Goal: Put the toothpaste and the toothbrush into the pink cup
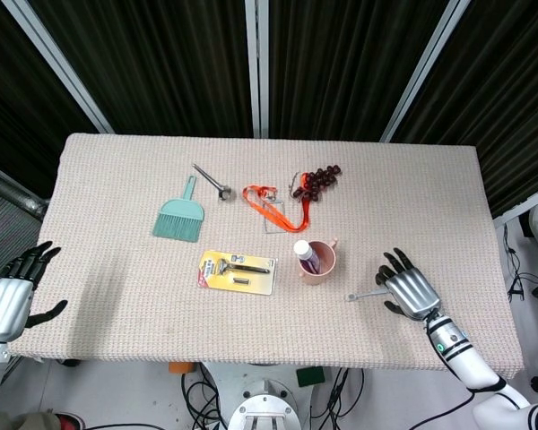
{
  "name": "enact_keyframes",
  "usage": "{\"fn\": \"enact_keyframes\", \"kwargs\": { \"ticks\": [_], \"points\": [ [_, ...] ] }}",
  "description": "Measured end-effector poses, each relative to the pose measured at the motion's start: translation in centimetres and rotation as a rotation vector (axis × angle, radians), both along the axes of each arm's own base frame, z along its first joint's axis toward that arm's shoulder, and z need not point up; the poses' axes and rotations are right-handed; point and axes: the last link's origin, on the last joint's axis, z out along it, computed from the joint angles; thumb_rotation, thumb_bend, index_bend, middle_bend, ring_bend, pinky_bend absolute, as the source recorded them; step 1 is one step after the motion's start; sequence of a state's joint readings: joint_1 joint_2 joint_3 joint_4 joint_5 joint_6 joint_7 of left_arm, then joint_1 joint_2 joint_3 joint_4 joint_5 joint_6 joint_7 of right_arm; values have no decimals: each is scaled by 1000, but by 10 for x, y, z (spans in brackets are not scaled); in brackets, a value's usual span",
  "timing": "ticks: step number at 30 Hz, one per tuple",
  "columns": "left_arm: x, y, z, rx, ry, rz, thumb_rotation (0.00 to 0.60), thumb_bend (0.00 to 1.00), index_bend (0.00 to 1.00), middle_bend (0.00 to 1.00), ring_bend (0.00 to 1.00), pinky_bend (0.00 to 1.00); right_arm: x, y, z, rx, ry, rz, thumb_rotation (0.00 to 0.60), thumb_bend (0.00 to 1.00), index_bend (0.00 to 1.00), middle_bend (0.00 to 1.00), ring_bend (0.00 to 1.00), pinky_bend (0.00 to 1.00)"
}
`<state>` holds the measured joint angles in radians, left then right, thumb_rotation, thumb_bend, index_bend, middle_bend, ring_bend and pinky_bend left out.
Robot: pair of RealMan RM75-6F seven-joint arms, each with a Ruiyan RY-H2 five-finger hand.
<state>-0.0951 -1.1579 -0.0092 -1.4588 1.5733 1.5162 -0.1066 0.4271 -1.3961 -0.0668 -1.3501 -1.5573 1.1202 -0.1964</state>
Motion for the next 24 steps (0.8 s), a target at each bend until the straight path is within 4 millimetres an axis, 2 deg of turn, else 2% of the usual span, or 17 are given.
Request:
{"fn": "enact_keyframes", "kwargs": {
  "ticks": [5,14,24],
  "points": [
    [-1,0,1,1,2,3,594,144,128,77,108,220,0,-3,-7,-5,-5,11,600,625,526,319,50,0],
    [-2,0,1,2,3,9,595,145,128,77,108,220,3,-8,-17,10,-6,23,600,743,556,323,50,0],
    [-4,0,2,3,1,12,596,145,128,77,108,220,4,-8,-17,1,-10,24,600,784,644,330,50,0]
  ]
}}
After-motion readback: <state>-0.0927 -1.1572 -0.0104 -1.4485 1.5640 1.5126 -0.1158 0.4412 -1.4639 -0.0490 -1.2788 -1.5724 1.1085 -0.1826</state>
